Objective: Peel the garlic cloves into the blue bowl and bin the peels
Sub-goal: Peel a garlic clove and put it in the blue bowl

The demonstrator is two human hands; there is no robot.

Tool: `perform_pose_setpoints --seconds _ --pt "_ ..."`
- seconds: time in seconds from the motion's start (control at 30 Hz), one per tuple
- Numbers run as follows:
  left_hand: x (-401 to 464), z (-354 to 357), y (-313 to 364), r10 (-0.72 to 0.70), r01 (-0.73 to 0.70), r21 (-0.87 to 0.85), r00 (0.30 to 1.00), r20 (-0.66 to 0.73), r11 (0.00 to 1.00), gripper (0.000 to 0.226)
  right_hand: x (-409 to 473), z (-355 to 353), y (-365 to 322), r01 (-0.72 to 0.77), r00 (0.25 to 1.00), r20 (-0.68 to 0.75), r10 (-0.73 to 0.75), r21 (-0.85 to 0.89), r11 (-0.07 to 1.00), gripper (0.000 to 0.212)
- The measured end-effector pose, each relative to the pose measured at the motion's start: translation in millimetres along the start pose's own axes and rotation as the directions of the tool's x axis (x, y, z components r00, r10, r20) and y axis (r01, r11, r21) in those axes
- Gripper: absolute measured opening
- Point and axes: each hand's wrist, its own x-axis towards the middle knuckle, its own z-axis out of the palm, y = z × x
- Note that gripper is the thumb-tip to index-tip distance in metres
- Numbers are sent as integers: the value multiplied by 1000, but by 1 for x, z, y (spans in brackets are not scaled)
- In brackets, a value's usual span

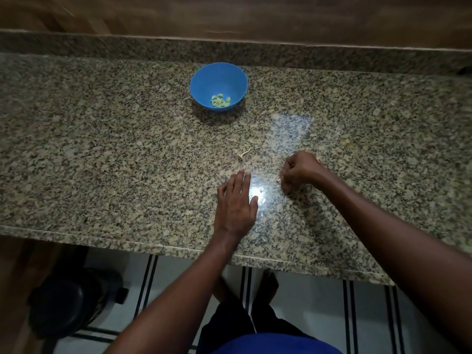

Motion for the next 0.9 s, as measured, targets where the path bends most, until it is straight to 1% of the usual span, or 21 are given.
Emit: perform_pose_setpoints --seconds 0.07,0.23,0.33,0.47,0.53,0.6,0.67,0.73,0.77,0.83,0.87,0.9 --pt "0 0 0 2 -2 1 1000 -1 1000 62 4 3 0 17 1000 -18 -17 -18 1000 6" --pt "0 -1 1 8 -8 -5 1000 -8 1000 62 6 1 -1 -26 1000 9 26 -1 1000 6" --pt "0 -1 1 12 -12 0 1000 -19 1000 62 6 7 -5 0 998 -58 -4 -79 997 4" --pt "0 0 2 15 -15 2 999 -31 1000 61 2 21 -9 10 990 -139 -38 -199 980 11" --pt "1 0 1 14 -14 4 999 -32 1000 61 0 24 -7 1 987 -156 -32 -199 980 14" --pt "0 -2 1 16 -16 10 1000 -27 1000 61 -2 19 0 9 989 -142 -27 -122 992 9" --pt "0 -3 3 17 -18 -12 1000 -25 1000 60 -9 12 10 24 993 -120 -14 84 996 4" --pt "2 -7 6 -26 24 -111 1000 -17 994 58 -21 8 17 14 994 -104 20 316 949 7" --pt "4 -9 8 -62 58 -190 998 -14 980 54 -29 8 20 13 996 -86 23 396 918 8" --pt "10 -22 14 -121 103 -387 992 -21 916 39 -46 11 22 39 998 -54 -15 479 877 8" --pt "13 -32 17 -144 122 -515 990 -3 849 31 -52 14 23 67 998 -49 -48 507 859 9" --pt "15 -43 21 -166 158 -647 985 49 746 25 -59 15 22 95 995 -51 -81 534 840 11"
